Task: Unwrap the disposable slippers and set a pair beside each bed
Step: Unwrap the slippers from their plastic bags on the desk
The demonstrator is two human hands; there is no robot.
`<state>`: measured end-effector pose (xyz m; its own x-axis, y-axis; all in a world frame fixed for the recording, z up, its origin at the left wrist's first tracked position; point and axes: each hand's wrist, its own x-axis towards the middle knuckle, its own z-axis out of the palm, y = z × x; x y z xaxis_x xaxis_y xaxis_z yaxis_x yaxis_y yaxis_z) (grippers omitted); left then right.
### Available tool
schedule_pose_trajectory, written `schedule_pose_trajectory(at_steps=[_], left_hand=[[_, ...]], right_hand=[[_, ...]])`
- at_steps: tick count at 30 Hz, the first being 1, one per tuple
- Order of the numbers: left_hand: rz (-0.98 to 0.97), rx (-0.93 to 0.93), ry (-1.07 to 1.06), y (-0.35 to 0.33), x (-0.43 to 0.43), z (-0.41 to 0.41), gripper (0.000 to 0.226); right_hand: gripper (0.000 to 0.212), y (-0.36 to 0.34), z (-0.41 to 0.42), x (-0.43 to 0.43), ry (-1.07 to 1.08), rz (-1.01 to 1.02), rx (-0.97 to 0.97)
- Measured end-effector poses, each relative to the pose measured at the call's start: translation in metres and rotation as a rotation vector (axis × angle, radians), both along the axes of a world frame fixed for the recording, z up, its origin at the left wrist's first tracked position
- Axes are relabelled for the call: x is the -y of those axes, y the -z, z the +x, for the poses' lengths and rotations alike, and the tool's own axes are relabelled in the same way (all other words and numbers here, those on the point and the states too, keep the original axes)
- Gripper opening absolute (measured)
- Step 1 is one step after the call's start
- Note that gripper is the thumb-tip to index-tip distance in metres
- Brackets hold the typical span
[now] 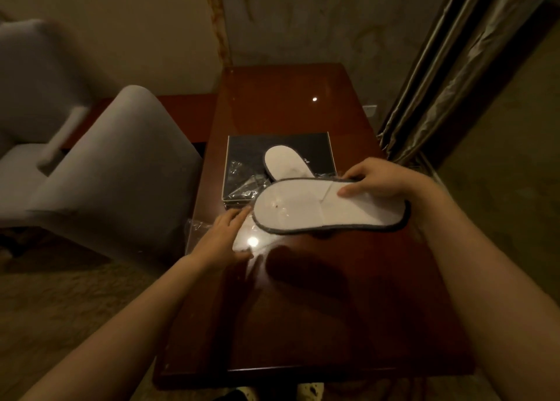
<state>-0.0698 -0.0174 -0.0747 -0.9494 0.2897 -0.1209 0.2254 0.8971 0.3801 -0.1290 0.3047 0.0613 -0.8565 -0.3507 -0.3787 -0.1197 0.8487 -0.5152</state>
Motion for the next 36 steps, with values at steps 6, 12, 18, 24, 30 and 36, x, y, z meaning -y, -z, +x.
schedule_pose_trajectory(at_steps=[6,12,18,24,30,36], left_hand=[[-0.077,0.136,0.023,0.027,-0.003,0.013,0.113],[-0.204,0.331,0.117,0.035,-0.022,0.013,0.139],[0.102,0.098,-0.223,0.022,-0.049,-0.004,0.063],[0.583,0.282,-0.636,-0.012,-0.114,-0.064,0.043],[0.789,0.497,-0.91,-0.005,-0.16,-0.11,0.04],[0.842,0.558,-1.069,0.013,-0.176,-0.126,0.043]], right_hand=[[0.016,0.005,0.0,-0.026,0.299,-0.186,-0.058],[0.014,0.043,-0.006,-0.014,0.534,-0.409,-0.068],[0.024,0.072,-0.021,-0.02,0.728,-0.521,-0.104],[0.035,0.095,-0.039,-0.024,0.875,-0.53,-0.088],[0.025,0.118,-0.046,-0.03,0.92,-0.546,-0.065],[0.019,0.14,-0.048,-0.04,0.944,-0.578,-0.028]])
